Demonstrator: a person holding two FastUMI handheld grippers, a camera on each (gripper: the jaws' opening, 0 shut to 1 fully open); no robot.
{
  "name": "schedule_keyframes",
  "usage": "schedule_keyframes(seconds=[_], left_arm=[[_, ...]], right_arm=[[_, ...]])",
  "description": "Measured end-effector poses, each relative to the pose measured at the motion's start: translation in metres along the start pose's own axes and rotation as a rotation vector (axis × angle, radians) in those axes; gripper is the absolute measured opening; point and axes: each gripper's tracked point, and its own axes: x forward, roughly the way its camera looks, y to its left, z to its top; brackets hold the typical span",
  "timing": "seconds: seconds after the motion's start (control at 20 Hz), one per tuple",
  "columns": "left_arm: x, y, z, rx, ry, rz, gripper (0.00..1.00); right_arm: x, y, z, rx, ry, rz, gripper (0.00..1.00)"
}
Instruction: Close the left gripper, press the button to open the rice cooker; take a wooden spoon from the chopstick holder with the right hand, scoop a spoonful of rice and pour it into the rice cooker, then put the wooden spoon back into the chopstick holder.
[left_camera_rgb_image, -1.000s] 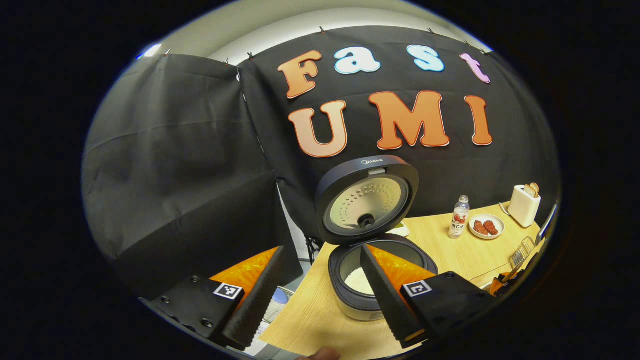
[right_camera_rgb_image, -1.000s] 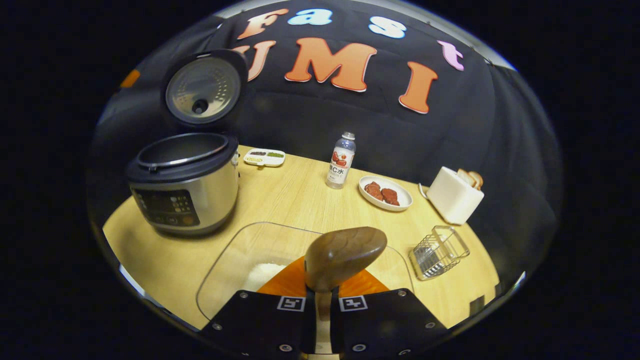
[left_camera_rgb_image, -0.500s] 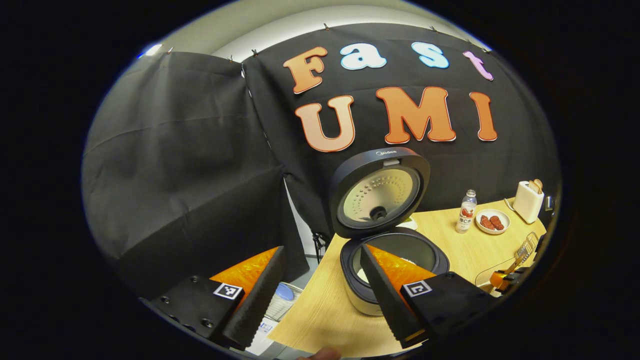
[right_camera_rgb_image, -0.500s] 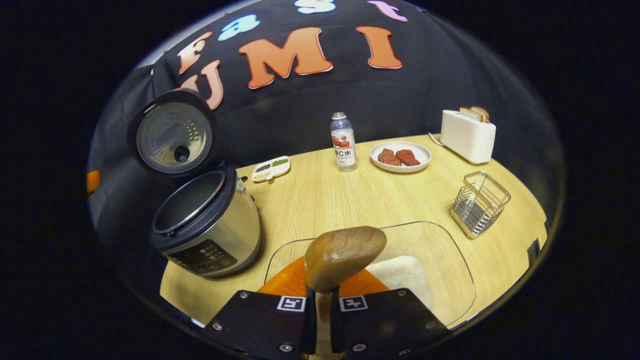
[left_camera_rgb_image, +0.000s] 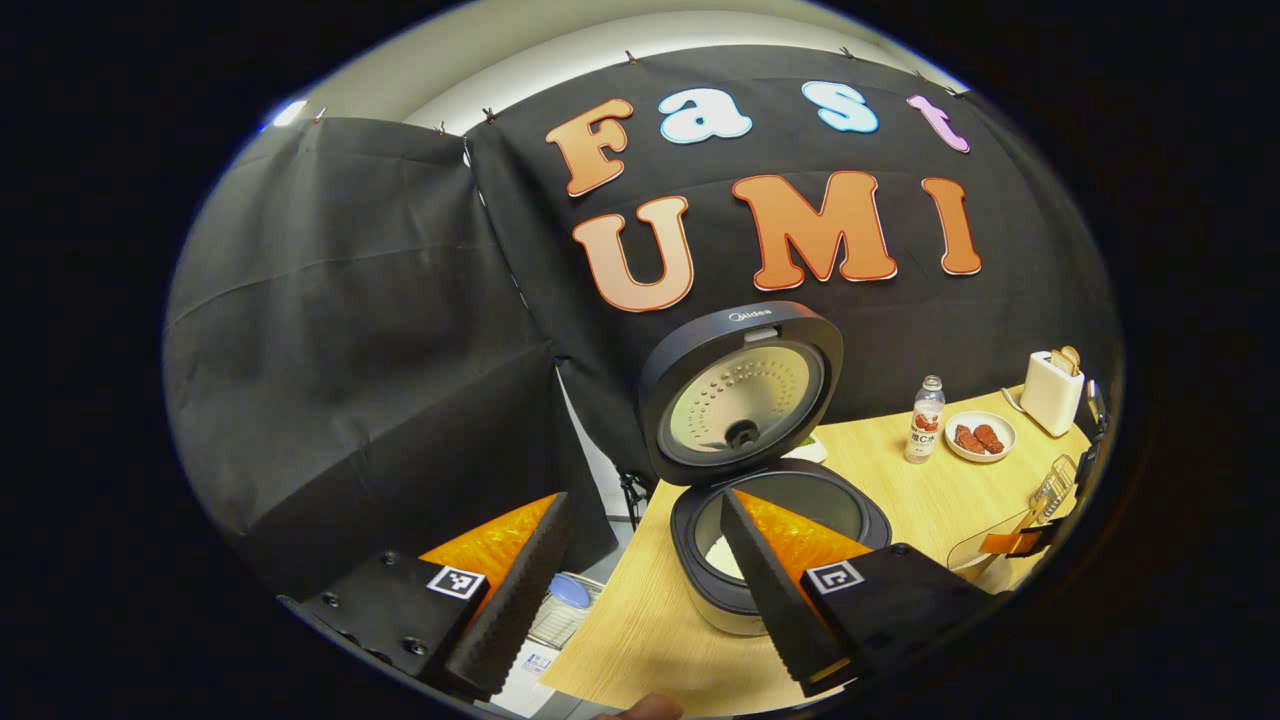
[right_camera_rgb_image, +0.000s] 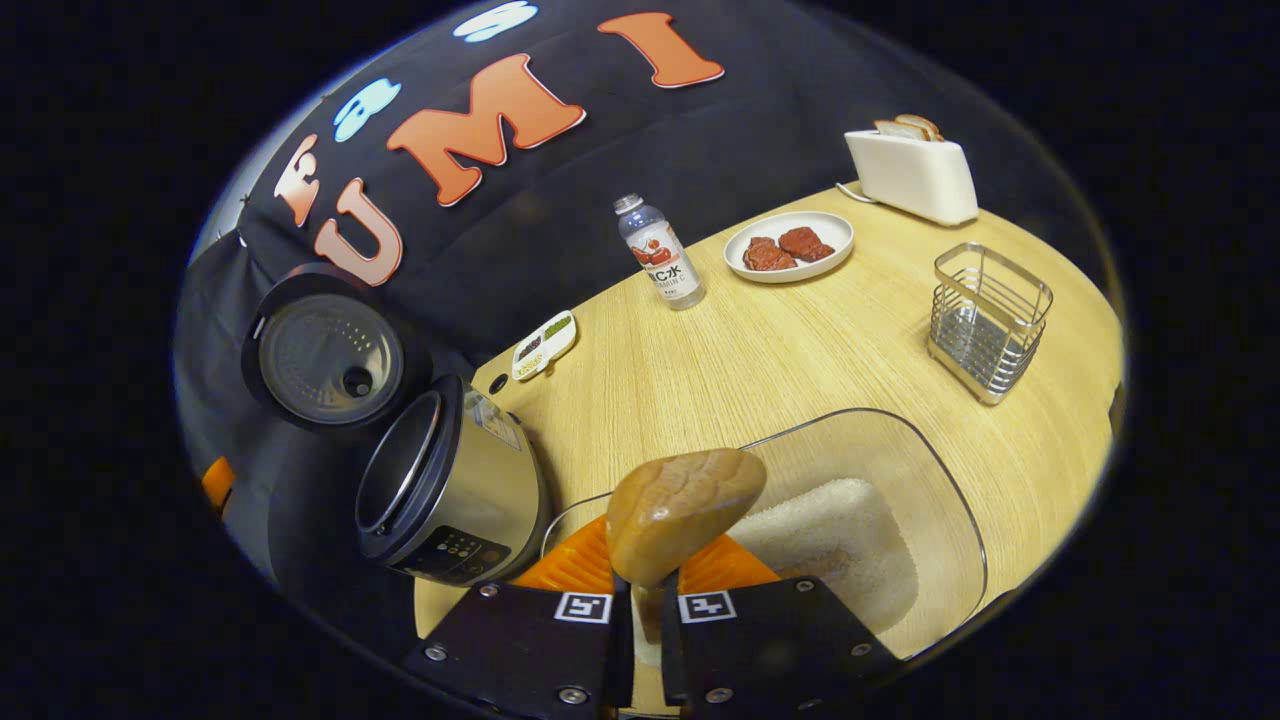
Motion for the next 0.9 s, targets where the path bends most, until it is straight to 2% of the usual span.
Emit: schedule_keyframes(seconds=[0.15, 0.2, 0.25, 0.4, 0.45, 0.5, 0.55, 0.6, 0.75, 0.9], left_arm=[[0.001, -0.007, 0.005, 0.012, -0.002, -0.008, 0.97], [0.002, -0.011, 0.007, 0.017, -0.002, -0.012, 1.00], [0.002, -0.015, 0.008, 0.020, -0.004, -0.016, 0.97], [0.006, -0.033, 0.013, 0.019, -0.005, -0.038, 0.97], [0.008, -0.037, 0.015, 0.020, -0.006, -0.044, 1.00], [0.009, -0.042, 0.018, 0.020, -0.009, -0.048, 0.96], [0.010, -0.046, 0.020, 0.020, -0.012, -0.051, 0.97], [0.011, -0.050, 0.023, 0.016, -0.016, -0.053, 1.00], [0.014, -0.066, 0.032, 0.004, -0.028, -0.059, 1.00], [0.013, -0.081, 0.043, -0.004, -0.050, -0.058, 1.00]], right_arm=[[0.003, -0.004, -0.002, 0.100, 0.045, 0.056, 0.10], [0.003, -0.005, 0.000, 0.138, 0.055, 0.077, 0.10], [0.002, -0.006, 0.001, 0.187, 0.065, 0.101, 0.10], [0.000, -0.014, 0.007, 0.323, 0.085, 0.153, 0.10], [-0.002, -0.013, 0.009, 0.366, 0.094, 0.176, 0.10], [-0.005, -0.015, 0.011, 0.408, 0.102, 0.196, 0.10], [-0.009, -0.017, 0.015, 0.453, 0.104, 0.214, 0.10], [-0.012, -0.022, 0.019, 0.494, 0.110, 0.228, 0.10], [-0.025, -0.034, 0.040, 0.614, 0.099, 0.274, 0.10], [-0.048, -0.035, 0.073, 0.753, 0.090, 0.370, 0.10]])
